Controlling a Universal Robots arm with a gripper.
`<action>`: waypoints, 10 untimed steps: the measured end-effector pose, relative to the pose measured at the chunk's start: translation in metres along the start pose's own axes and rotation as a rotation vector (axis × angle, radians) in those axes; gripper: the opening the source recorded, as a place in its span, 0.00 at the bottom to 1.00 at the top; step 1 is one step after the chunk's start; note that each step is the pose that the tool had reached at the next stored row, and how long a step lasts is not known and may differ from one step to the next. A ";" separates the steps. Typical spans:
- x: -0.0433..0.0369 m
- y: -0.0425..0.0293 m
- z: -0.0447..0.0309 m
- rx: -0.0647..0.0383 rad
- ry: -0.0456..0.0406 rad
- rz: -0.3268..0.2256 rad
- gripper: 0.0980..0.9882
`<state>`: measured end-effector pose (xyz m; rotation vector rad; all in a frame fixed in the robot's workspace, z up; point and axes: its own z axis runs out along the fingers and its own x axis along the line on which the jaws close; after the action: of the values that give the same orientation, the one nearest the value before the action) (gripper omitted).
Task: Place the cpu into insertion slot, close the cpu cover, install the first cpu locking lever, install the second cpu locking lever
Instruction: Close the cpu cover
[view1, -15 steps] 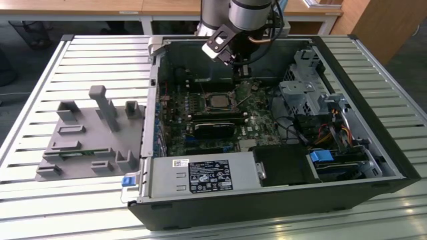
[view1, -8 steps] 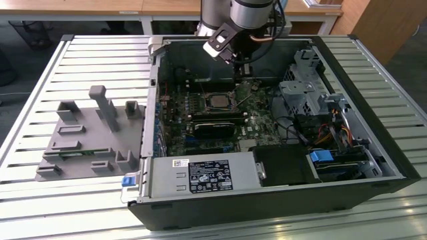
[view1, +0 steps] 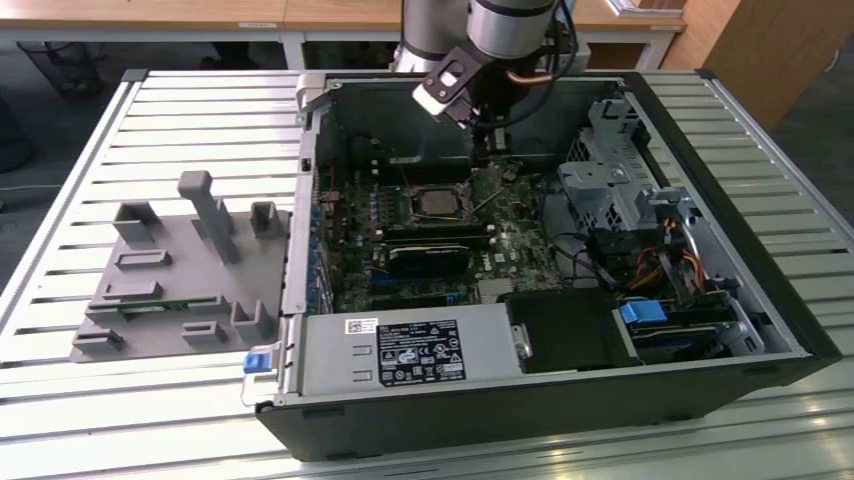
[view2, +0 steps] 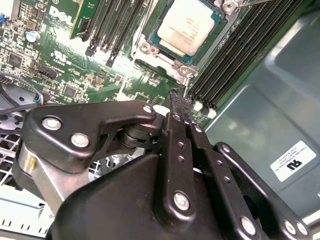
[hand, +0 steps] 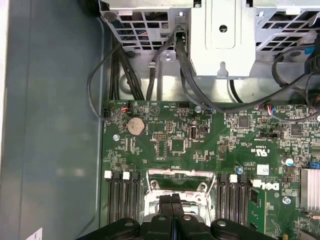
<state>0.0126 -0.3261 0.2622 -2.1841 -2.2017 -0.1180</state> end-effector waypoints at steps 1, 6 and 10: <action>-0.0005 0.0002 0.0000 0.000 0.0000 0.000 0.01; -0.0040 0.0022 -0.0003 0.000 0.0000 0.000 0.01; -0.0045 0.0070 -0.0001 0.000 0.0001 0.000 0.01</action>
<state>0.0197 -0.3306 0.2621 -2.1841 -2.2016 -0.1180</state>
